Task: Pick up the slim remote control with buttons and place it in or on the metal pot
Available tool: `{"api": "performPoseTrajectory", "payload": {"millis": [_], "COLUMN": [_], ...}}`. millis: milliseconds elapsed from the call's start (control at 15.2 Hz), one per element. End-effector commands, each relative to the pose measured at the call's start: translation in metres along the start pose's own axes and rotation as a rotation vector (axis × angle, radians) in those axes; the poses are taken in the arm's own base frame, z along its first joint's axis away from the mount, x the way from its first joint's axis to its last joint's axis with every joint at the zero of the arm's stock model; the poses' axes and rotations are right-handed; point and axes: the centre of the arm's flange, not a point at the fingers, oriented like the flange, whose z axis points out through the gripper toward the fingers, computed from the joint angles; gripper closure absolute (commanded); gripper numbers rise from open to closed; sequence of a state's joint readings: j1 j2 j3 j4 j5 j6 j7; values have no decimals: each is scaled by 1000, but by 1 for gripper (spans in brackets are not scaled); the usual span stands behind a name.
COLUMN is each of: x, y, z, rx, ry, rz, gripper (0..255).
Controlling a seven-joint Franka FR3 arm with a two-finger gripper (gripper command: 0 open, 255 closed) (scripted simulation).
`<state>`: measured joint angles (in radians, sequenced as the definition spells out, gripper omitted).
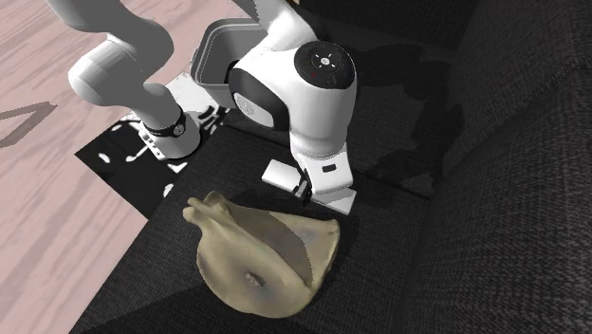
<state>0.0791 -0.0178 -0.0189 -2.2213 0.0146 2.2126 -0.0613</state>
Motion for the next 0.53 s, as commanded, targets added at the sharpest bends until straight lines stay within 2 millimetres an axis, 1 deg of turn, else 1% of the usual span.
{"api": "performPoseTrajectory", "payload": {"millis": [0, 462], "x": [1, 1], "y": [0, 0], "z": [-11, -48], "rx": [0, 0], "ry": [0, 0], "rz": [0, 0], "gripper": [255, 255]}}
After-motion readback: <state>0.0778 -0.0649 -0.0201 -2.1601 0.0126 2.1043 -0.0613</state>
